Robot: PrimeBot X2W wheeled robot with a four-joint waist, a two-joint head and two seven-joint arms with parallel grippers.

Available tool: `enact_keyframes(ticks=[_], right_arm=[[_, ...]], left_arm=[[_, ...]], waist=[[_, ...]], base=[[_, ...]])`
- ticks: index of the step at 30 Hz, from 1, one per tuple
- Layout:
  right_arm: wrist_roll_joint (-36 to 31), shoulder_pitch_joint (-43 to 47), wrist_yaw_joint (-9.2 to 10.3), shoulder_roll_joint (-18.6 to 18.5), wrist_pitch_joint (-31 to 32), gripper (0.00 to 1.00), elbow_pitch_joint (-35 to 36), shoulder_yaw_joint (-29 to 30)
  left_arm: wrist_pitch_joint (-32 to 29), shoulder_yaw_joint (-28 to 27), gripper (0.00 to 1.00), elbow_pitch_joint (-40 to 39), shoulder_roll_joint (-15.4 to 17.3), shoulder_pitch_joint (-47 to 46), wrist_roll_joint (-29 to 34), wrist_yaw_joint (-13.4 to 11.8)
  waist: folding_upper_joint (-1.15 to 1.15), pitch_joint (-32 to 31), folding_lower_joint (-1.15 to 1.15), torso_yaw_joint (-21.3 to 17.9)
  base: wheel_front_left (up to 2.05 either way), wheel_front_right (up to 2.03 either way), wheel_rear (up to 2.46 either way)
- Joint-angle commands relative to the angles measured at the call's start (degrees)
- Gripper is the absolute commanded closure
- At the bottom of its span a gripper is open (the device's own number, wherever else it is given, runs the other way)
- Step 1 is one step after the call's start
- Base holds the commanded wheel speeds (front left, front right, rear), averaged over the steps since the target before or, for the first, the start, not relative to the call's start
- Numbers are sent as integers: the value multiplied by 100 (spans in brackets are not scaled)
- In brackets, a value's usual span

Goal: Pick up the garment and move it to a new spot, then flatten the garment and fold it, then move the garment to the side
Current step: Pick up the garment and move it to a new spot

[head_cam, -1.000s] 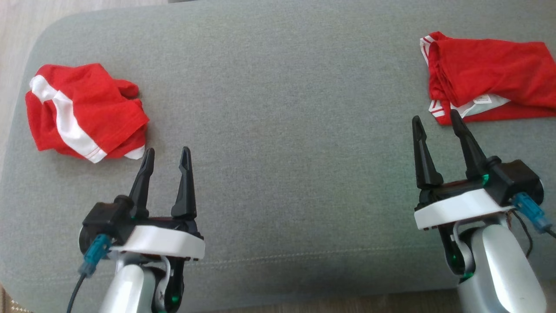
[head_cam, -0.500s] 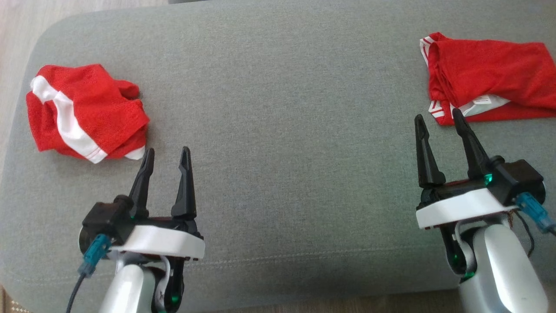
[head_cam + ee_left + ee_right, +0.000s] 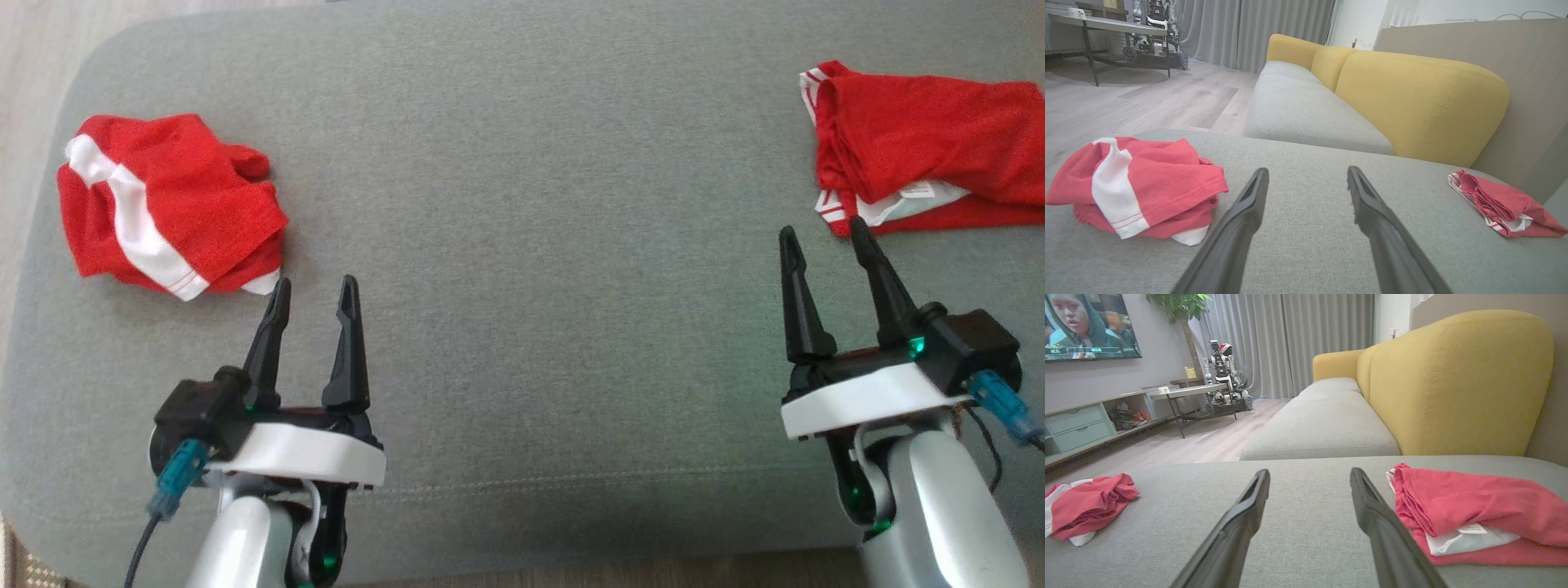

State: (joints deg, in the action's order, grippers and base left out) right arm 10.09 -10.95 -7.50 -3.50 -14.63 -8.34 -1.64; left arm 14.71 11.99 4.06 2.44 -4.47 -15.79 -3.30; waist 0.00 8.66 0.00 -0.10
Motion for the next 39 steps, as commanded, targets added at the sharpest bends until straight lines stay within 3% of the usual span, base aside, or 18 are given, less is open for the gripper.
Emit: enact_keyframes(ticks=[1,14,29,39], right_arm=[[19,-129,1,62,-37,0,204,-160],[91,-111,1,-73,-37,0,174,-821],[263,83,1,-241,-37,0,117,-1016],[260,132,1,-192,-37,0,63,-1056]], left_arm=[[29,-174,0,-173,43,-204,-21,10],[29,-271,0,-367,43,-159,-120,-109],[29,-207,0,-570,43,109,-218,-243],[29,-247,0,-587,43,222,-197,-230]], waist=[[0,8,0,45],[0,-112,0,1044],[0,-326,0,2357],[0,-380,0,2686]], base=[[0,0,0],[0,0,0],[0,0,0],[0,0,0]])
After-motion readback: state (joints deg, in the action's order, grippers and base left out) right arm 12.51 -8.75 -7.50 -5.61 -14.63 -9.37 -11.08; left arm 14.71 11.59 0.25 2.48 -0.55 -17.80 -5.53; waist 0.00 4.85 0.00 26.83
